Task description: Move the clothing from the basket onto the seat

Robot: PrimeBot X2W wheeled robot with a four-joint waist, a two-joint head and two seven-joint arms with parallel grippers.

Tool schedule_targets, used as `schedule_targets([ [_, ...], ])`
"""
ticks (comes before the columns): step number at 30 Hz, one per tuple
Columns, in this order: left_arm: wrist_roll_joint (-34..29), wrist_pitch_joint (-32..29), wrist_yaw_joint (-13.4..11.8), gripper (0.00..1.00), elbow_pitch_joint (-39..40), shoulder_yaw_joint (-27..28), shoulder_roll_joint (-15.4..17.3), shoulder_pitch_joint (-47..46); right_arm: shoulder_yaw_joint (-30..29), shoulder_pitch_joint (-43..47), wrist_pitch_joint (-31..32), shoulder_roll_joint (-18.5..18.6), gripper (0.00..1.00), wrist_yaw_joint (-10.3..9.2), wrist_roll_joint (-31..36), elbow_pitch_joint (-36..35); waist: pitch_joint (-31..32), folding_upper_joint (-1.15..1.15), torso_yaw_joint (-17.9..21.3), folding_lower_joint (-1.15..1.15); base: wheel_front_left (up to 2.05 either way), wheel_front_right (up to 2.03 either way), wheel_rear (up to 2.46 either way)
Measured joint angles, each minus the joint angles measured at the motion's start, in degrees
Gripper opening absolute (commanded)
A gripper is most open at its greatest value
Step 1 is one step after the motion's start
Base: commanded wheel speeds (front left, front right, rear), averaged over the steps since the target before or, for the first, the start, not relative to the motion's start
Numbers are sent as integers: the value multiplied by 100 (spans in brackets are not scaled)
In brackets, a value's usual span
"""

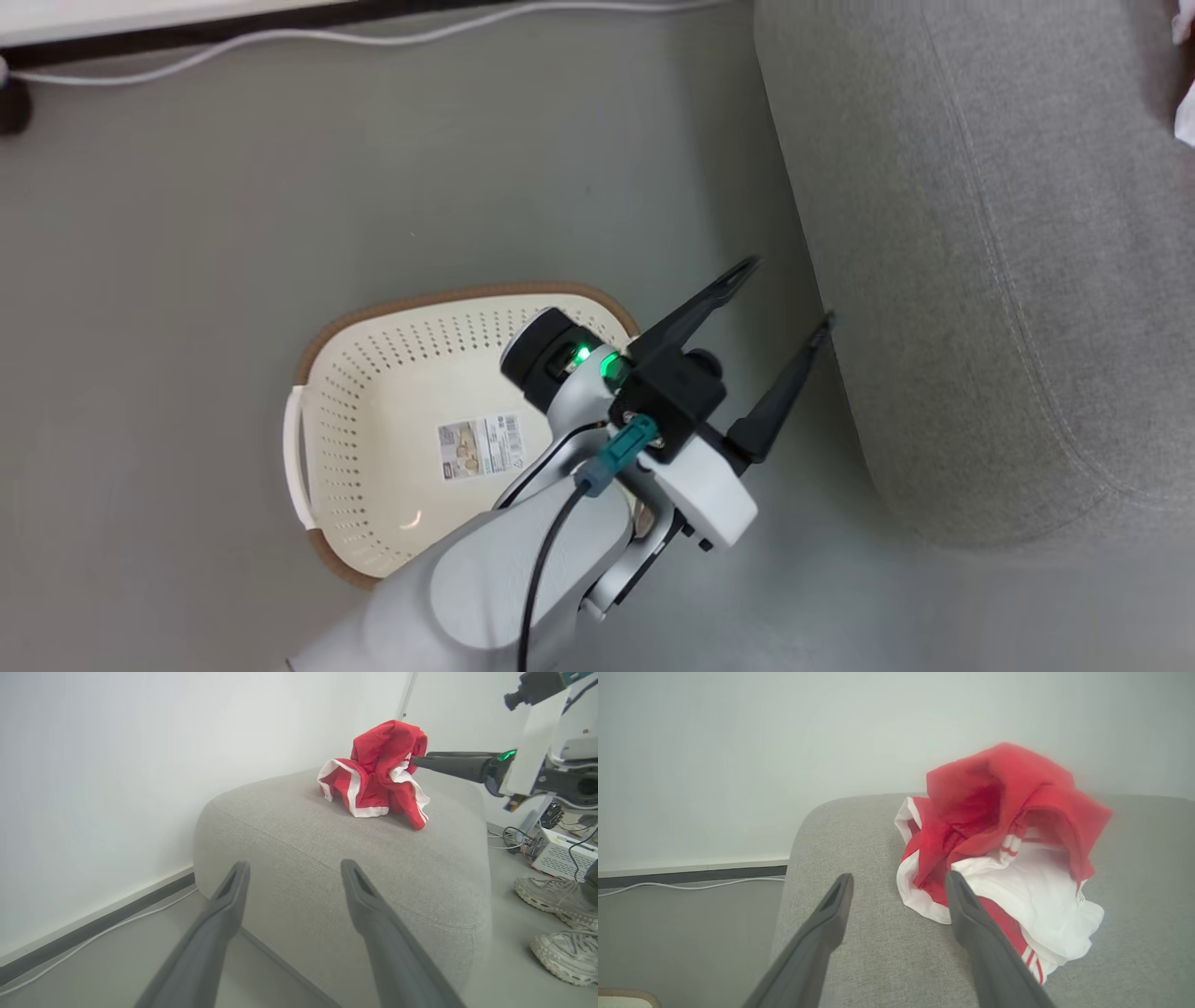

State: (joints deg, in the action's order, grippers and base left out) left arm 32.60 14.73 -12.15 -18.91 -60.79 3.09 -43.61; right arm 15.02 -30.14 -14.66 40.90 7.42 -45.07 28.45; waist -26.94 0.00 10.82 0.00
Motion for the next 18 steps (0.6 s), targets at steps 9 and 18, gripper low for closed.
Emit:
schedule_targets([
  [9,-589,-1,109,100,27,1218,-24,1011,48,433,0,-230,100,0,383,-857,673,0,-342,0,0,0,0],
  [18,-1247,-1,304,100,30,2432,-13,1903,174,793,0,-481,100,0,575,-1126,1292,0,-746,0,0,0,0],
])
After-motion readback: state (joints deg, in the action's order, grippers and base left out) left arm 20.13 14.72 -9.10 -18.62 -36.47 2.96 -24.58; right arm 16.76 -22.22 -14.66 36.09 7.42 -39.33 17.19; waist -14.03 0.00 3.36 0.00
